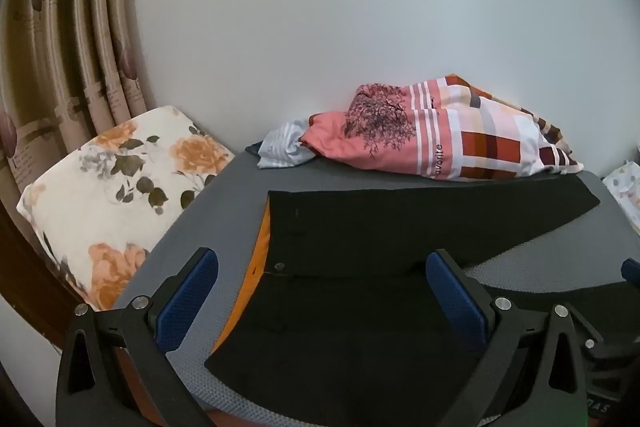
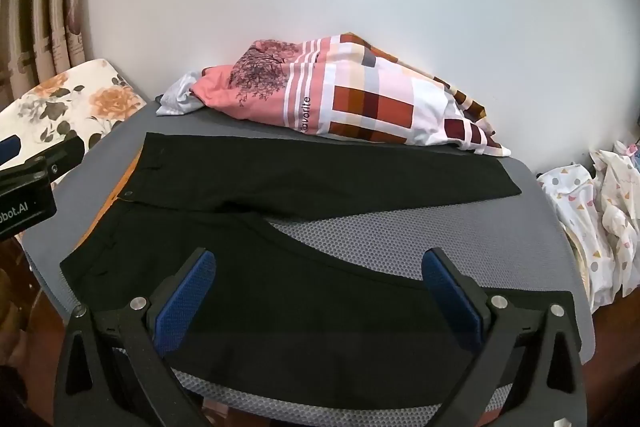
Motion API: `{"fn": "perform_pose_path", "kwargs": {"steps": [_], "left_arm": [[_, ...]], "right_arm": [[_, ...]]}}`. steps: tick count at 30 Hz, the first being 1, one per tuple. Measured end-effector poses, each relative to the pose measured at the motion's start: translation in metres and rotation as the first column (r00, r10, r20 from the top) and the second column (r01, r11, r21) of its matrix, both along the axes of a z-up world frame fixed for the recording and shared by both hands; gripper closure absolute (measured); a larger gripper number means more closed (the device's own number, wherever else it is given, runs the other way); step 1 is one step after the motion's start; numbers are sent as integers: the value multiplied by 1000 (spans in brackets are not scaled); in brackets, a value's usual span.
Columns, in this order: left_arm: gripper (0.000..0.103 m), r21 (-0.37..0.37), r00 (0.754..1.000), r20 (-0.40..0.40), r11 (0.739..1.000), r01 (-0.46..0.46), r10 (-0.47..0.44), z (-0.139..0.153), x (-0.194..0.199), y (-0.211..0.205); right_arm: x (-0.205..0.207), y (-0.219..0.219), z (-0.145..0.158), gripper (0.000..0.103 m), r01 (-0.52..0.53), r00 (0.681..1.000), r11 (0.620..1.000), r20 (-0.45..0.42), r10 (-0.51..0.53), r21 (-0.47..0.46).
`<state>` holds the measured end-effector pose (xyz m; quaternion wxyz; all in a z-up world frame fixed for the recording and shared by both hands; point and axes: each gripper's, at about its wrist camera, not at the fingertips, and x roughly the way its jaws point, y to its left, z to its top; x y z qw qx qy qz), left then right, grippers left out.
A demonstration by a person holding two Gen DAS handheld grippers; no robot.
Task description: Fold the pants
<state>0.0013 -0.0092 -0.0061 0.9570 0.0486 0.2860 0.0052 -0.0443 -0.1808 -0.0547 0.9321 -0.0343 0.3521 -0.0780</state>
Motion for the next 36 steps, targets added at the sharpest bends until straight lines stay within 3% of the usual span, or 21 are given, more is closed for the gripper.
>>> {"fn": "perform_pose_path", "kwargs": {"steps": [11, 21, 36], "left_arm": [[0, -6, 1000, -14, 1000, 7, -8, -1, 0, 2], [0, -48, 1000, -20, 999, -10, 9, -32, -9, 3], [0, -33, 999, -41, 999, -7, 6, -29, 1, 16]], "right_arm": [[0, 2, 0, 1, 0, 1000, 1000, -2, 0, -1], [2, 3, -1, 1, 1, 1000, 1000, -6, -1, 1], [3, 6, 0, 1, -5, 1000, 1000, -14, 5, -6]]}}
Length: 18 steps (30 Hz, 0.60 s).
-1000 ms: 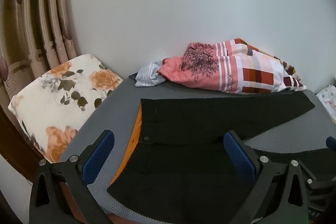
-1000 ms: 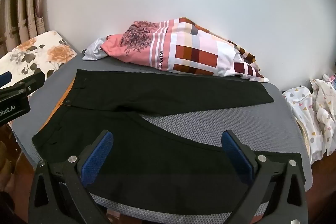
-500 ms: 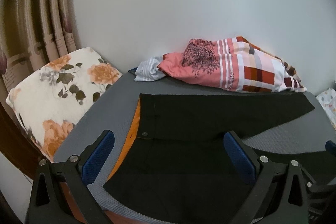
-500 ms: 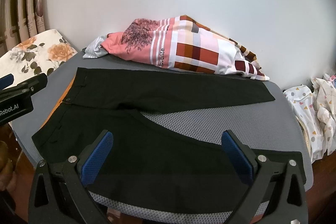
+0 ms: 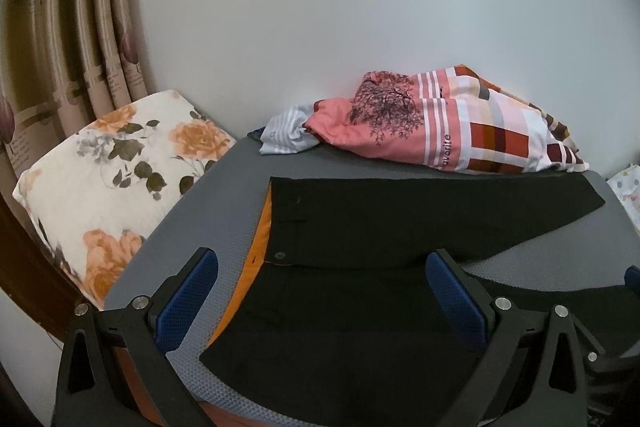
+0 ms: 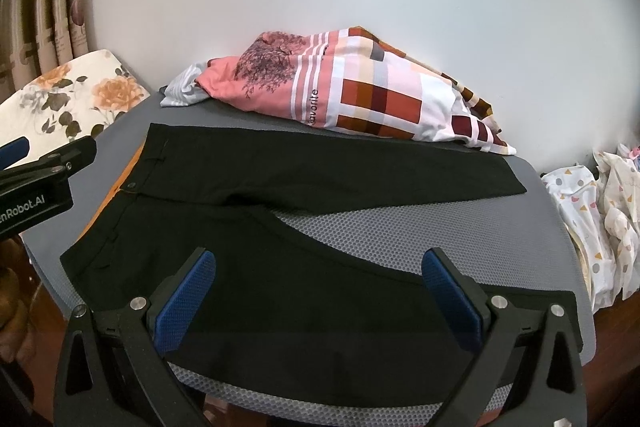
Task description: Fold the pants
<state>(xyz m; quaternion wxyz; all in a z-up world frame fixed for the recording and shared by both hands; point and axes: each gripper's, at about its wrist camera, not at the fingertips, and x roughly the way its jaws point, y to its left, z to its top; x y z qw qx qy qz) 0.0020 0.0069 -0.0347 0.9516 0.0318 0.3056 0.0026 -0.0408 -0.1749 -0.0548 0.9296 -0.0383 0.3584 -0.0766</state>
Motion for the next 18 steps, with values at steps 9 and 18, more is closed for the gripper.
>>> {"fn": "perform_pose_path", "kwargs": {"steps": [9, 18], "left_arm": [[0, 2, 1000, -8, 1000, 3, -3, -1, 3, 6], [0, 3, 1000, -21, 1000, 2, -2, -6, 7, 7]], "right_arm": [[6, 9, -4, 1, -5, 1000, 1000, -11, 5, -11], [8, 12, -2, 1, -6, 1000, 1000, -19, 6, -17]]}}
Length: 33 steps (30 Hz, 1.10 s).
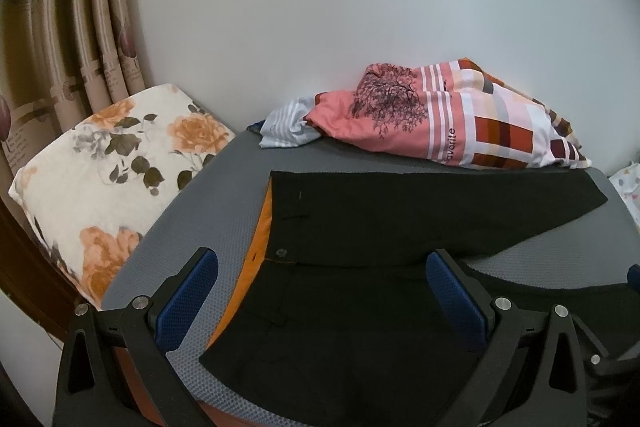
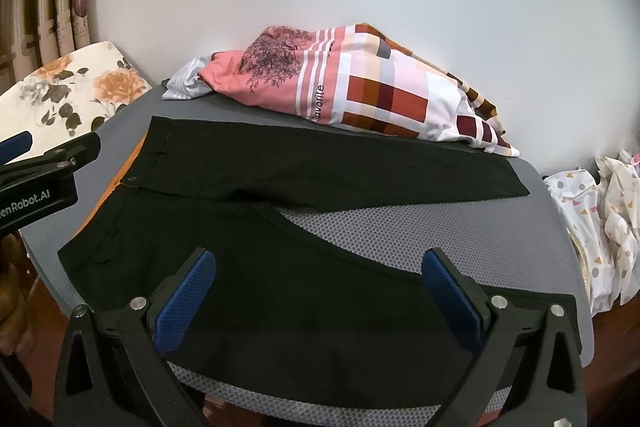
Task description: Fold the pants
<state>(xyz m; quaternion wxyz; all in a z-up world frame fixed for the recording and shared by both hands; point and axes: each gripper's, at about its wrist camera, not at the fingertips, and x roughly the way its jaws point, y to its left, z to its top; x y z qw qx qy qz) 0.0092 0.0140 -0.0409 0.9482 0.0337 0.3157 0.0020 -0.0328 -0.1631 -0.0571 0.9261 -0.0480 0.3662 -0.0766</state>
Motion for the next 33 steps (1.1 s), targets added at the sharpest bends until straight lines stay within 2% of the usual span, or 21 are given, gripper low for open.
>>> {"fn": "perform_pose_path", "kwargs": {"steps": [8, 17, 33], "left_arm": [[0, 8, 1000, -22, 1000, 7, -6, -6, 9, 0], [0, 36, 999, -54, 999, 7, -5, -11, 37, -4], [0, 75, 996, -88, 997, -23, 30, -33, 98, 28]], "right_arm": [[7, 0, -1, 1, -5, 1000, 1000, -19, 5, 2], [22, 5, -3, 1, -21, 999, 1000, -40, 21, -3], [60, 25, -12, 1, -68, 996, 998, -67, 67, -17]]}}
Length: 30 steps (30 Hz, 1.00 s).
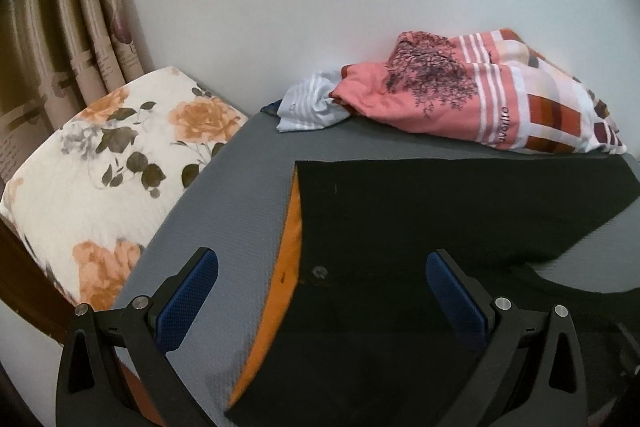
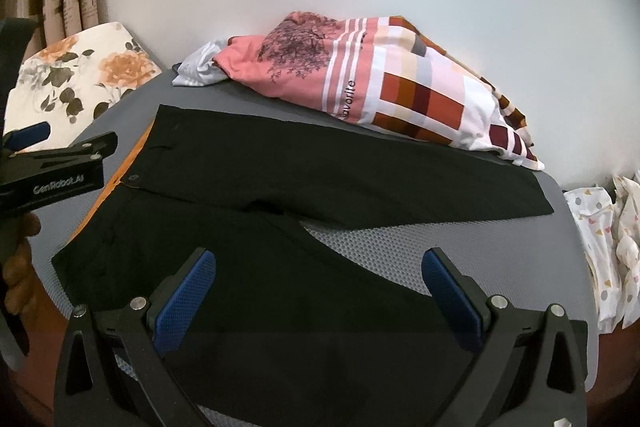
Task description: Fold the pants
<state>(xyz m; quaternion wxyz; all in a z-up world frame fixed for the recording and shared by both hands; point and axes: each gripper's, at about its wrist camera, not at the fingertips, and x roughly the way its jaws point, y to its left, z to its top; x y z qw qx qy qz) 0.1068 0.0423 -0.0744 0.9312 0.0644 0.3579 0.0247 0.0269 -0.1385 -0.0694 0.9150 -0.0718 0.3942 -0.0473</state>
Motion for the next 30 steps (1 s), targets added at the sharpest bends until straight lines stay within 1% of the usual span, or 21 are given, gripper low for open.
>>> {"fn": "perform_pose_path", "kwargs": {"steps": [1, 4, 6, 8, 10, 11, 12, 13, 14, 15, 16, 18, 19, 21, 23, 26, 27, 28, 30], "left_arm": [[0, -16, 1000, -8, 1000, 20, -20, -2, 8, 5], [0, -106, 997, -31, 992, 69, -72, -10, 39, 33], [0, -119, 996, -37, 990, 71, -76, -17, 64, 48], [1, -141, 994, -61, 987, 78, -87, -27, 93, 65], [12, -158, 992, -95, 985, 66, -82, -39, 121, 80], [24, -174, 991, -103, 982, 68, -87, -43, 133, 87], [29, -199, 986, -130, 977, 74, -102, -51, 150, 95], [31, -219, 982, -151, 973, 79, -114, -57, 161, 101], [39, -249, 976, -170, 964, 91, -136, -64, 175, 107], [51, -263, 973, -177, 960, 99, -149, -70, 184, 111], [54, -260, 970, -190, 960, 98, -151, -77, 195, 114], [55, -260, 961, -217, 959, 116, -175, -88, 213, 117], [55, -272, 955, -229, 954, 123, -188, -93, 222, 119], [55, -324, 942, -253, 937, 132, -220, -102, 236, 124], [55, -318, 941, -229, 933, 170, -249, -105, 244, 122], [55, -372, 912, -247, 901, 223, -328, -113, 256, 116], [55, -374, 907, -238, 895, 245, -347, -114, 259, 112], [55, -358, 901, -233, 894, 270, -366, -116, 259, 108], [55, -346, 875, -269, 888, 304, -404, -123, 265, 96]], "right_arm": [[2, 1, -1, 1, -3, 1000, 1000, -2, 3, -2], [8, 2, -7, 1, -7, 1000, 1000, -16, 6, -8], [11, 1, -10, 1, -4, 1000, 1000, -26, 3, -9], [16, -1, -18, 1, 3, 999, 1000, -46, -3, -6], [21, -3, -24, 1, 9, 998, 1000, -63, -10, -3], [25, -4, -28, 1, 13, 997, 1000, -75, -13, 0], [26, -4, -31, 1, 14, 996, 1000, -83, -13, 4], [28, -4, -33, 1, 14, 996, 1000, -89, -13, 8], [30, -3, -36, 1, 13, 995, 1000, -94, -12, 10], [32, -3, -38, 1, 12, 995, 1000, -98, -11, 8], [33, -2, -39, 1, 11, 995, 1000, -102, -11, 5], [37, -1, -43, 1, 8, 993, 1000, -114, -7, 7], [38, 0, -45, 1, 7, 993, 1000, -118, -6, 9], [40, 0, -46, 1, 4, 992, 1000, -124, -3, 8], [43, 2, -49, 1, 2, 992, 1000, -130, -2, 2], [48, 3, -56, 1, 2, 989, 1000, -148, 0, 9], [49, 3, -58, 1, 1, 988, 1000, -153, 1, 11], [50, 4, -61, 1, 0, 987, 1000, -159, 2, 12], [52, 5, -65, 1, -2, 986, 1000, -167, 4, 10]]}}
